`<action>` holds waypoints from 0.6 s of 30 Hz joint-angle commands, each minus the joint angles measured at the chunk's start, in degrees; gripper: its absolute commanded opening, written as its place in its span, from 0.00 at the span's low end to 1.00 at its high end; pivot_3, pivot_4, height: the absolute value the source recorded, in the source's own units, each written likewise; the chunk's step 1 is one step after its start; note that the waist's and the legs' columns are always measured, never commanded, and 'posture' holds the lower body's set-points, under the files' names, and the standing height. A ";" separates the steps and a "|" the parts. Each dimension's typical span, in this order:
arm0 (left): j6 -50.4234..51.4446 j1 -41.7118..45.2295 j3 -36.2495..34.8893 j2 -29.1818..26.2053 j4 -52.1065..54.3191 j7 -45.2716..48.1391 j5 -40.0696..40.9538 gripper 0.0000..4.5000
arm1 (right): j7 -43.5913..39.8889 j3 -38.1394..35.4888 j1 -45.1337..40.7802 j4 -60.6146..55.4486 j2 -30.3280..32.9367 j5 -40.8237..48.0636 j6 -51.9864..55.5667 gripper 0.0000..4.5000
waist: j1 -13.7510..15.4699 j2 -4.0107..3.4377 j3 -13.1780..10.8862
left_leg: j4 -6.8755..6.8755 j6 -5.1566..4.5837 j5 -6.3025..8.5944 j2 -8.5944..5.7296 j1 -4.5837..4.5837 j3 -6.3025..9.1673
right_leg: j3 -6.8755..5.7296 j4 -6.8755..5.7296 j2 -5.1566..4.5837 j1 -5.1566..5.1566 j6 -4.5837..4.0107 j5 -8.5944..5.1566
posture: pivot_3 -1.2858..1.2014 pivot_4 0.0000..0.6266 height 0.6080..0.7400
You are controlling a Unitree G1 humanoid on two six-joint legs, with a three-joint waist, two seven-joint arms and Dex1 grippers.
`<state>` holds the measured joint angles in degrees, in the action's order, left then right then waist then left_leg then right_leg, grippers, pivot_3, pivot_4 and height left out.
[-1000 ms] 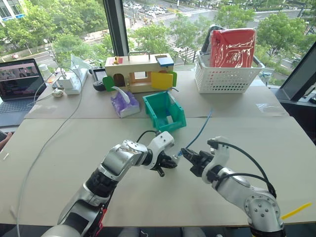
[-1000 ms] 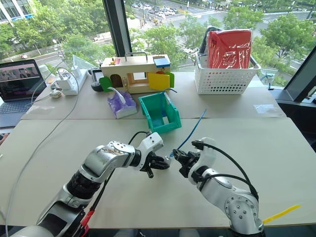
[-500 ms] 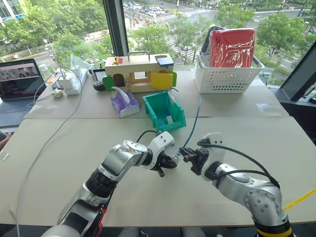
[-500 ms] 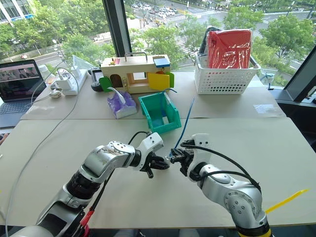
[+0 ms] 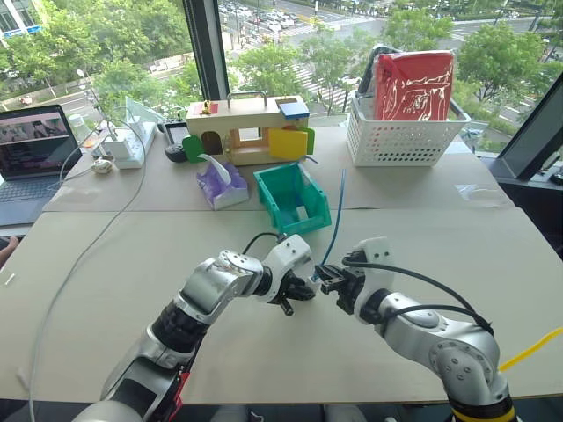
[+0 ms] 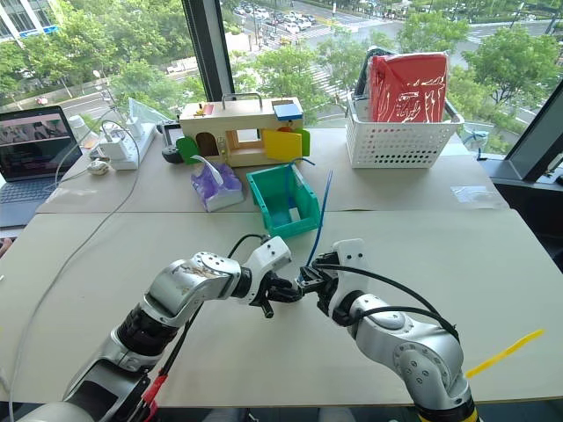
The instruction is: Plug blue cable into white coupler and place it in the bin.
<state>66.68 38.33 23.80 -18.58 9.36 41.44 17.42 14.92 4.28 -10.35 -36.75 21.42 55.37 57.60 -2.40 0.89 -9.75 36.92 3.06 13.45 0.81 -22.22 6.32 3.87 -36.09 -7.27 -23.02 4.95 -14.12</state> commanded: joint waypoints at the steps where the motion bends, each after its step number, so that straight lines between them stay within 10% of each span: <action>1: -0.31 0.23 -0.10 0.85 2.95 -0.49 1.24 0.14 | -1.39 2.54 2.55 0.94 -0.62 2.78 6.28 0.00 | 0.00 0.04 0.06 | 0.00 0.00 0.00 0.00 0.00 0.00 | 0.00 0.00 0.00 0.00 0.00 0.00 | 0.52 0.24 1.00; 18: 2.17 -2.04 -0.85 0.97 6.64 -3.00 2.76 0.14 | -1.87 1.56 4.73 0.53 -3.69 4.12 9.03 0.00 | -0.03 0.19 0.41 | -0.06 -0.01 0.01 0.01 0.10 0.00 | 0.00 0.02 0.00 0.05 0.00 -0.01 | 0.52 0.24 1.00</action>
<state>69.54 35.93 23.54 -18.63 13.27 38.74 18.88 14.79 1.69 -8.07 -37.75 18.41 57.03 61.23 -2.43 1.08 -9.34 36.85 3.05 13.46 0.82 -22.11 6.32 3.87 -36.08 -7.27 -22.95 4.95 -14.13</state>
